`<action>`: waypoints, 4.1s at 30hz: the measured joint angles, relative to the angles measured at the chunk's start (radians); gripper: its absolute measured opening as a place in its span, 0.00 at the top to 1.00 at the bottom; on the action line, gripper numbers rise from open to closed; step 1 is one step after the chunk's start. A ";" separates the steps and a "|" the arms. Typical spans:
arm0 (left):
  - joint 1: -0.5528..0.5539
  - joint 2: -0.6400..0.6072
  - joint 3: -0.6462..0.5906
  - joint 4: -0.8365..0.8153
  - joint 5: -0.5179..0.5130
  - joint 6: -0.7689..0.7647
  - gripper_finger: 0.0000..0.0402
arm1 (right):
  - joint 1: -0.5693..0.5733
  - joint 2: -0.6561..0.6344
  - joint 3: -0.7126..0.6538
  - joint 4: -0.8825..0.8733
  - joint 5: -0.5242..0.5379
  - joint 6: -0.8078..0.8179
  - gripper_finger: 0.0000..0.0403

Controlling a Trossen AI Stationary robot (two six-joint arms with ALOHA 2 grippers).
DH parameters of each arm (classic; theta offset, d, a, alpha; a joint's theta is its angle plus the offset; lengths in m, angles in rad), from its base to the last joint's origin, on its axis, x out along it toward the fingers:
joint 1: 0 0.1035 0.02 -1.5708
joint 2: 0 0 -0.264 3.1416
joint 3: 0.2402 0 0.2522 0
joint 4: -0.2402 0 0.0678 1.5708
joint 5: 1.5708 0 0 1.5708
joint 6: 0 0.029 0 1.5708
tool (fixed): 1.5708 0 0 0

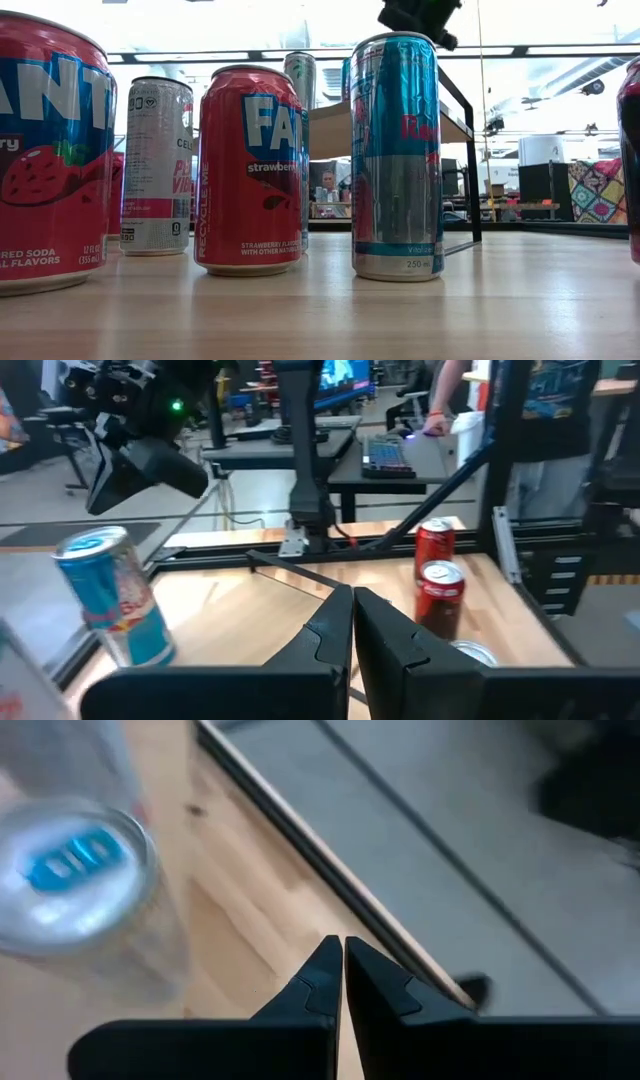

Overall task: Place canned beverage on shelf
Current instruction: Put the silver/blue soda can on the shelf, then adjust the white and pink soda can on the shelf, then put the red/black soda can on the shelf

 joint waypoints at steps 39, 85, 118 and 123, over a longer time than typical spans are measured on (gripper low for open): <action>0.000 -0.001 0.000 0.006 -0.011 0.007 1.00 | -0.029 -0.005 -0.107 0.232 -0.337 -0.017 0.98; 0.528 0.280 0.000 0.103 0.071 0.030 1.00 | 0.128 -0.086 -0.143 0.074 -0.142 0.106 0.98; 0.268 0.101 0.000 0.014 -0.044 -0.054 1.00 | 0.313 -0.133 -0.153 0.069 -0.096 0.226 0.98; 0.148 0.070 0.000 0.019 -0.045 -0.064 1.00 | 0.403 -0.133 -0.153 0.083 -0.094 0.297 0.98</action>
